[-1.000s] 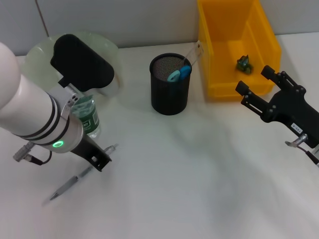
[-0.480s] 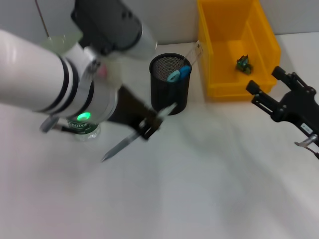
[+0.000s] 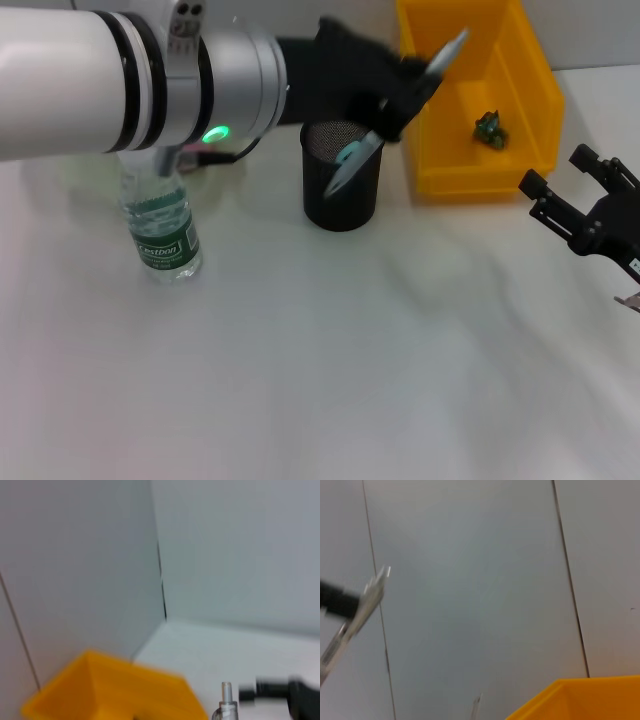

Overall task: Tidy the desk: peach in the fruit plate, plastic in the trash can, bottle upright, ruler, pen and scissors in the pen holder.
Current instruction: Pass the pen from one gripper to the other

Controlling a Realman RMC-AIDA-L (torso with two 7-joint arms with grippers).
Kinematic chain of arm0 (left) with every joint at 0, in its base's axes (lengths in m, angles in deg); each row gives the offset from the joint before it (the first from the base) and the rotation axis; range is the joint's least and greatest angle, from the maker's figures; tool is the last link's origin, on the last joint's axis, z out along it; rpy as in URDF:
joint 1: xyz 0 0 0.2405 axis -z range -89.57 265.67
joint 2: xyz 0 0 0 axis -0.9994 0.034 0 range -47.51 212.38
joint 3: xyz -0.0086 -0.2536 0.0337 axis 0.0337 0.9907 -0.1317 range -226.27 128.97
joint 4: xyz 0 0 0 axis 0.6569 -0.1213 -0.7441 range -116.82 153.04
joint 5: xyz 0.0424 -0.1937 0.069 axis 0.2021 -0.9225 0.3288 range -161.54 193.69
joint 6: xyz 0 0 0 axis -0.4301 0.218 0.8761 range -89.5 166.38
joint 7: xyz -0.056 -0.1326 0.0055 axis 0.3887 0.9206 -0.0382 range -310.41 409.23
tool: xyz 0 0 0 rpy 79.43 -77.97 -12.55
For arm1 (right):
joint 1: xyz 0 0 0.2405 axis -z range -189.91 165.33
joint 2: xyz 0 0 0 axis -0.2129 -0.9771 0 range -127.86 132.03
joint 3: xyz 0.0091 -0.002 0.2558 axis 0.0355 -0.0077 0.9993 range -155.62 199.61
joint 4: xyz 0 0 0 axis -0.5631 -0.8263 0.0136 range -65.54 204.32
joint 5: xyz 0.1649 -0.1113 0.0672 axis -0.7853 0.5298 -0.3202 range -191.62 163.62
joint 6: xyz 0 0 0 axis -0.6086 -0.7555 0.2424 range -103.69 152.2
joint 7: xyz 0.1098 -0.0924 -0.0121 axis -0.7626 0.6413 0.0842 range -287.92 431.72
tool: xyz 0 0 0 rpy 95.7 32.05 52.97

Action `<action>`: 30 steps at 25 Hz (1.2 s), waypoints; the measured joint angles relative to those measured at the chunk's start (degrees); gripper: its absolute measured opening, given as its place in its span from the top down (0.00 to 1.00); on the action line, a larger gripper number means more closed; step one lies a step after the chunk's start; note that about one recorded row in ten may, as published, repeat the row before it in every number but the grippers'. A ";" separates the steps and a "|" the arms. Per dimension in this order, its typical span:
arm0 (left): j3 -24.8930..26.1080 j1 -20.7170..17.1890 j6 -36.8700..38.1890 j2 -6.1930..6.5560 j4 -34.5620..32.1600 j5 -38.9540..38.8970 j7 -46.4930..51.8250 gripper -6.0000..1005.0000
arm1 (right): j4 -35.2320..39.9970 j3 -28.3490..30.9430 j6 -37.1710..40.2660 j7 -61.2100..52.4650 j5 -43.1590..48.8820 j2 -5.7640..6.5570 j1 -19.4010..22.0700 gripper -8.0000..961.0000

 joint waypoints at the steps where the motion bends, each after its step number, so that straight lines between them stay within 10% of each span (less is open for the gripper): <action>1: -0.16 -0.52 -3.26 -0.01 1.32 -3.95 -3.69 0.86 | 0.00 0.00 0.01 -0.01 0.00 0.00 0.01 0.15; 12: -1.06 -0.91 -16.29 -0.23 14.77 -31.27 -30.28 0.86 | -0.06 -0.06 0.01 -0.07 0.00 0.00 -0.52 0.15; 14: -2.96 1.41 -18.52 -0.29 28.56 -62.47 -62.74 0.86 | -0.16 -0.27 0.01 -0.08 0.01 0.00 -0.55 0.15; 22: -5.60 7.27 -1.15 -0.36 52.79 -101.85 -104.25 0.86 | -0.46 -0.69 0.06 -0.04 0.45 -0.15 -1.25 0.15; 30: -6.24 8.73 4.40 -0.36 58.97 -107.89 -109.40 0.86 | -0.50 -1.13 1.80 0.82 2.68 -0.18 -2.80 0.15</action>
